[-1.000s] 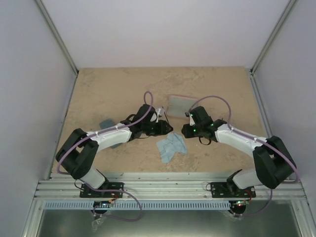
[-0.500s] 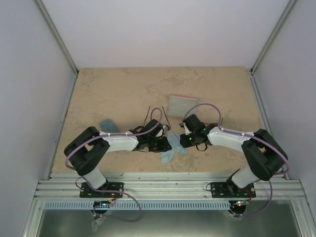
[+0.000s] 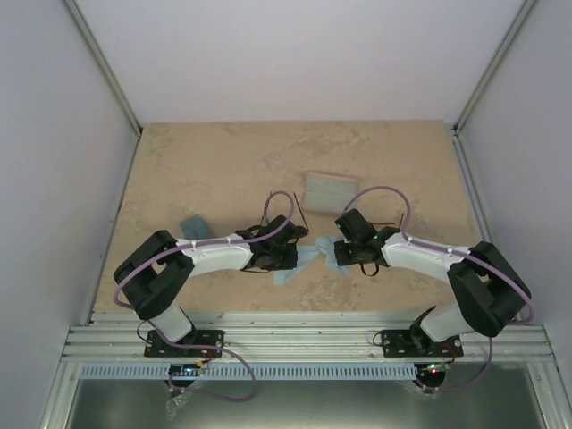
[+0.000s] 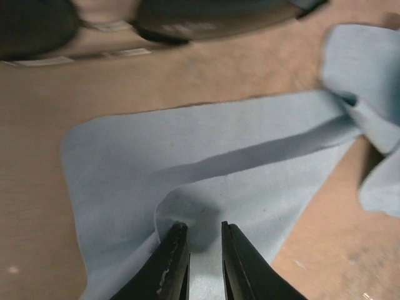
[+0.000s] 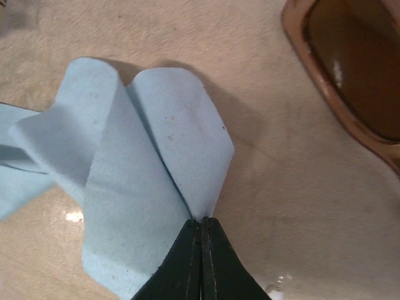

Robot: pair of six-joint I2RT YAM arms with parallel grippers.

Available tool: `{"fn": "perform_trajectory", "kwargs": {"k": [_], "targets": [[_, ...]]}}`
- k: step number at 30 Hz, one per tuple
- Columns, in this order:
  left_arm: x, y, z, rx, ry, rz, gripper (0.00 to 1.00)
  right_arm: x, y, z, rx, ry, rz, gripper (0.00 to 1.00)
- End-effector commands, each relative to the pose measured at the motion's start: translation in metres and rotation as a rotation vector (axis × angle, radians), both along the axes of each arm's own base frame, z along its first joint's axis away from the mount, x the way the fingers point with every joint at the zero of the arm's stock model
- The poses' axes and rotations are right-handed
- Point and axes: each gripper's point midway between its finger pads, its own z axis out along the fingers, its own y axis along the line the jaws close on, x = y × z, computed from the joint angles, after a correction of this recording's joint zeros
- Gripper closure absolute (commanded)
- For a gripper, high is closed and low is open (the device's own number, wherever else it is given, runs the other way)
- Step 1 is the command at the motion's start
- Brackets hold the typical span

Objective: Organize the sunglasses
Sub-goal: Move the glasses cleaning cloth to the center of the board, then adjust the glasses cleaning cloth at the center of the board.

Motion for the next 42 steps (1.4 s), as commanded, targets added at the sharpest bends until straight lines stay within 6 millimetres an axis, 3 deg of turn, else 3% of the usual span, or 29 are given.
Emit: {"fn": "perform_trajectory", "kwargs": {"k": [1,6,9,14,18,20,25,33,36,42], "targets": [[0.004,0.07,-0.021,0.311,-0.028,0.149,0.81,0.004,-0.014,0.005,-0.054,-0.038,-0.057,0.97],[0.017,0.105,-0.026,0.33,-0.032,0.267,0.81,0.004,-0.019,0.005,-0.079,-0.04,-0.078,0.93],[0.028,0.119,-0.02,0.302,-0.044,0.33,0.81,0.007,-0.02,0.013,-0.079,-0.06,-0.087,0.81],[0.038,0.105,0.01,0.201,-0.093,0.324,0.76,0.008,-0.01,0.036,-0.021,-0.095,-0.055,0.61],[0.038,0.093,0.038,0.104,-0.109,0.311,0.68,0.004,0.002,0.049,0.027,-0.1,0.003,0.57],[0.037,0.081,0.053,0.02,-0.115,0.285,0.66,0.0,0.008,0.049,0.025,-0.082,0.029,0.58],[0.03,0.028,0.086,-0.279,-0.108,0.16,0.65,-0.01,0.031,0.035,0.061,-0.027,0.106,0.63],[0.033,-0.023,0.079,-0.339,-0.06,0.08,0.64,-0.023,0.037,-0.001,0.029,0.065,0.126,0.67],[0.037,-0.029,0.07,-0.327,-0.039,0.09,0.64,-0.029,0.036,-0.007,0.004,0.084,0.144,0.72],[0.047,-0.02,0.069,-0.284,-0.076,0.148,0.65,-0.031,0.028,-0.014,-0.046,0.089,0.136,0.91]]}}
